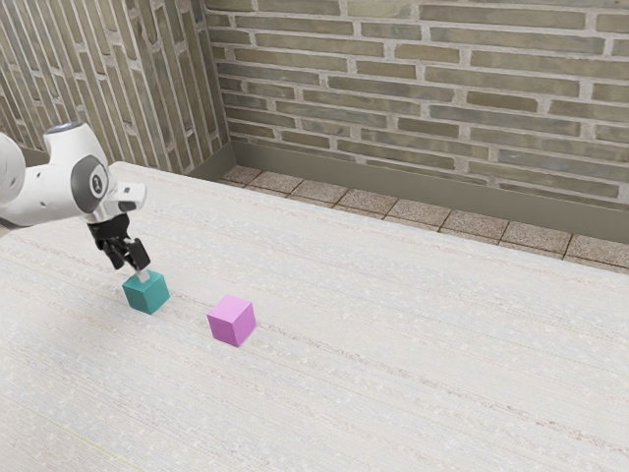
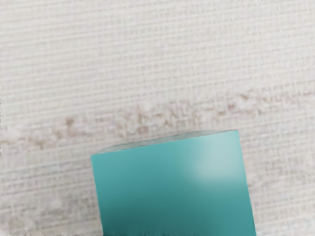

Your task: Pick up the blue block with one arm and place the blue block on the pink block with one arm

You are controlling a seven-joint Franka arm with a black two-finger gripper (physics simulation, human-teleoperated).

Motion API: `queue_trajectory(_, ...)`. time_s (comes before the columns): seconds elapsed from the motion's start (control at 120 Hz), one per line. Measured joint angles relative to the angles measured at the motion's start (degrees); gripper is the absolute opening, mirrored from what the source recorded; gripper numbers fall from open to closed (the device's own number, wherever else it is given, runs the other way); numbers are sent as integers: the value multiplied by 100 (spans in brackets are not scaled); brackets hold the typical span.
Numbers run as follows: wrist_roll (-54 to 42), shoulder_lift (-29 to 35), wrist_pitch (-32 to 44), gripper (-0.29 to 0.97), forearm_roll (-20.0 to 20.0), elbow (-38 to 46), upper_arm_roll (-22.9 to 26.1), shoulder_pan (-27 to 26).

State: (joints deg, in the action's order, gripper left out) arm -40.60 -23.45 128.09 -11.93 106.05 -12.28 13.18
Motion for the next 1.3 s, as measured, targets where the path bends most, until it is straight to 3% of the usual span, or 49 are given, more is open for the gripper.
queue_trajectory(0.517, 854, -379, 24, 68, 78, 4, 7, -99)
queue_trajectory(1.0, 1217, -541, 93, 66, 538, -97, 93, -167)
queue_trajectory(1.3, 1332, -560, 142, 52, 564, -148, 101, -167)
